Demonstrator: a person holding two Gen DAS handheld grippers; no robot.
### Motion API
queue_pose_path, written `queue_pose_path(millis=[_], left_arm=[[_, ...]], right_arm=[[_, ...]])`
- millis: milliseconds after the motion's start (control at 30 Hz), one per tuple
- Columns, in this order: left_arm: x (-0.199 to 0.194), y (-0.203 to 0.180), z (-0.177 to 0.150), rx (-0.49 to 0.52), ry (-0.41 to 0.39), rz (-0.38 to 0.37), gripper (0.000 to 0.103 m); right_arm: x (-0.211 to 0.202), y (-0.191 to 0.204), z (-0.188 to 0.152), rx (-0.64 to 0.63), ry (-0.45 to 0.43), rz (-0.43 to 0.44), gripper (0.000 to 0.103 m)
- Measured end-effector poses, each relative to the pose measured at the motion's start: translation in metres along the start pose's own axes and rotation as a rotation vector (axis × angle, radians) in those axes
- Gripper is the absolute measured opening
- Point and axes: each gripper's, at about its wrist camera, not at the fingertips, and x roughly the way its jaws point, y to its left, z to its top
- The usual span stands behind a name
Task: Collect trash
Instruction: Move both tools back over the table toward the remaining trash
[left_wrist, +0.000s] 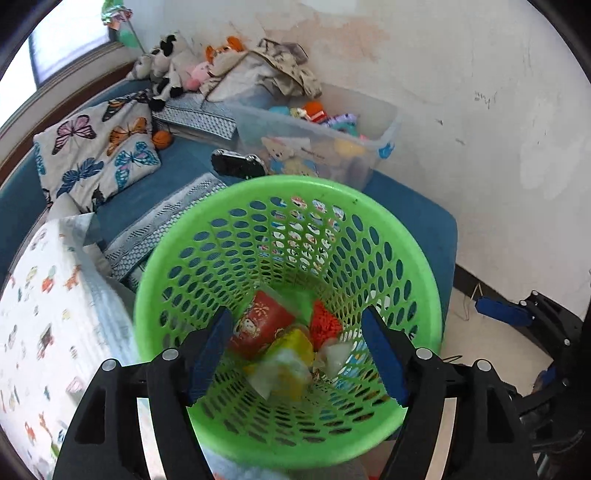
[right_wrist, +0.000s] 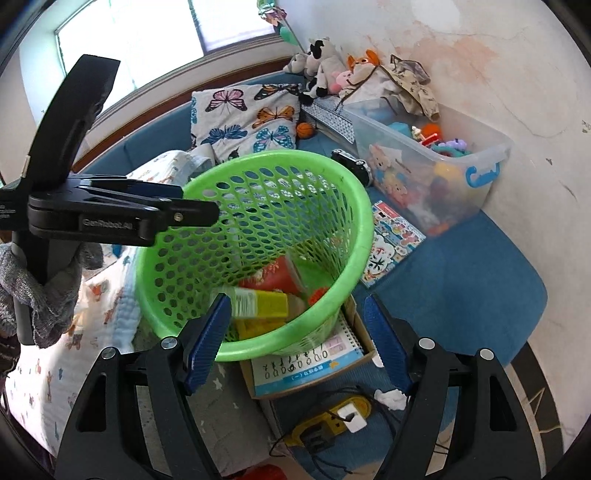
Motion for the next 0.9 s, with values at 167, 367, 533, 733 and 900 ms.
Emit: queue_pose_path(millis=[167, 367, 533, 733, 900], left_arm=[[-0.038, 0.01, -0.021, -0.009, -0.06, 0.055, 0.07], [-0.087, 0.034, -0.059, -0.084, -0.12, 0.1, 0.07], [-0.119, 0.059, -0.1, -0.161, -0.149, 0.156, 0.071], [-0.153, 0.095, -0.153, -0.272, -0.172, 0.224, 0.073], [-0.179, 0.12, -0.19, -0.349, -0.194, 0.271, 0.073]], right_arm=[[-0.01, 0.017, -0.001, -0.028, -0.016, 0.028, 0.075], [-0.017, 0.047, -0.003, -0.065, -0.027, 0.072, 0.077], [-0.018, 0.074, -0.007, -0.097, -0.022, 0.112, 0.079], [-0.013, 0.117, -0.011, -0.162, -0.003, 0.166, 0.079], [-0.009, 0.156, -0.018, -0.22, 0.018, 0.211, 0.079]])
